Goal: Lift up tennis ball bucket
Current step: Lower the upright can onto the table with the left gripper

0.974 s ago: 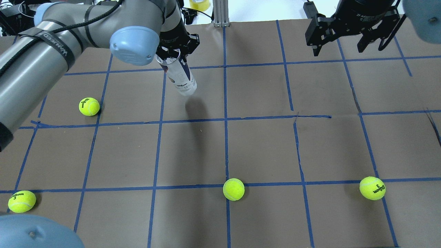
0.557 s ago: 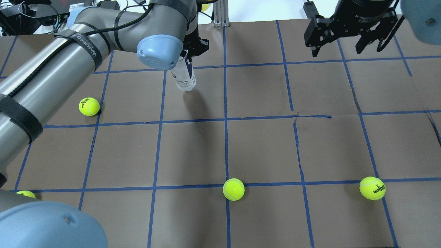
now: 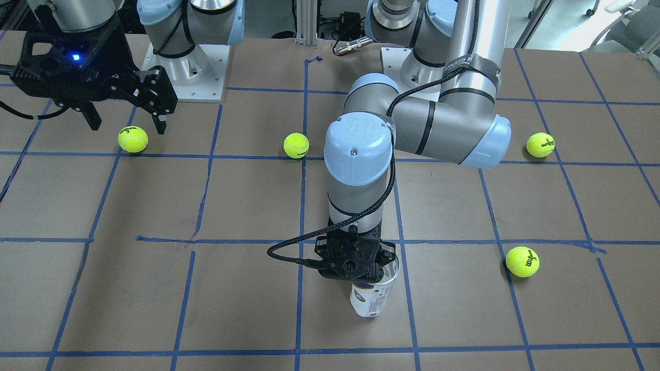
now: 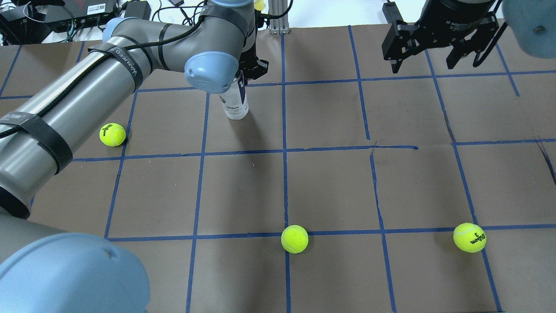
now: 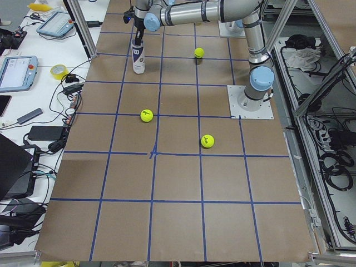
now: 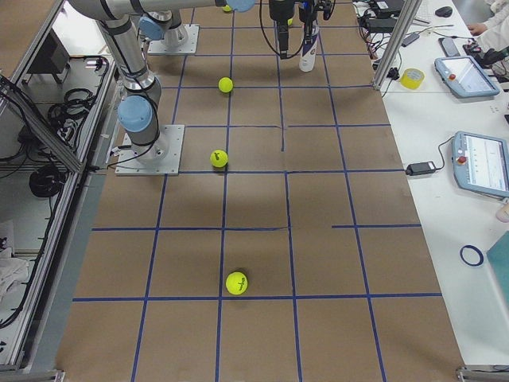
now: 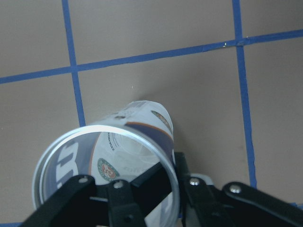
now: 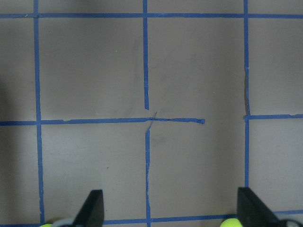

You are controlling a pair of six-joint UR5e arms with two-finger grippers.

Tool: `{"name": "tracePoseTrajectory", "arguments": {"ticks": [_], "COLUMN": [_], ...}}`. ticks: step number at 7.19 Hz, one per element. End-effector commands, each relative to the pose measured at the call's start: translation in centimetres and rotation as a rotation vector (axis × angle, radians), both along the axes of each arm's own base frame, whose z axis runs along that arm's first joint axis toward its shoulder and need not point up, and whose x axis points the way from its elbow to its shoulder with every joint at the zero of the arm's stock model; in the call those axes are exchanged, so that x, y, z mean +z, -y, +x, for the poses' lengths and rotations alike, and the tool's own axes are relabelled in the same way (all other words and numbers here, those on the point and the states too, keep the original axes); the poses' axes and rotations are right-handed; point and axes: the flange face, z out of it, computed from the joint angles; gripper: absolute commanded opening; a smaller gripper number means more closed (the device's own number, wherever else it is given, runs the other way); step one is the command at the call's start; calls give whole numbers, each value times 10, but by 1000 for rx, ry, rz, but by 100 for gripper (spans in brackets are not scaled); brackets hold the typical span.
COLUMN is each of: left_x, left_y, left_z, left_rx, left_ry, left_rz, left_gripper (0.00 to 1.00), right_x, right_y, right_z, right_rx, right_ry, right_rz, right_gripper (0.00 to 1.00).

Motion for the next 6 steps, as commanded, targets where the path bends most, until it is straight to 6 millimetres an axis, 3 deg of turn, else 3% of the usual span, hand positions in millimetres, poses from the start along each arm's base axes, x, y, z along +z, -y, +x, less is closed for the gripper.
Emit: {"name": "tracePoseTrajectory", "arguments": {"ticks": [1,4,5,6], "left_x": [20,86,114,149], "left_y": [-3,-16,-32,-61], "left_z": [3,6,9,15], "left_rx": [8,16,14,11], "left_ry": [-7,-32,-31,-28], "left_rz": [-28,-118,-121,-98], "left_gripper": [100,100,100,100], "right_x": [0,0,2,1], "right_y": [0,0,0,0], "right_z": [-1,-3,-3,-3], "right_rx": [-2,-4,-4,-3], "right_ry": [-6,-13,-13,-12], "right_rz": [-1,-1,-8,-7], "right_gripper": [100,100,100,100]}}
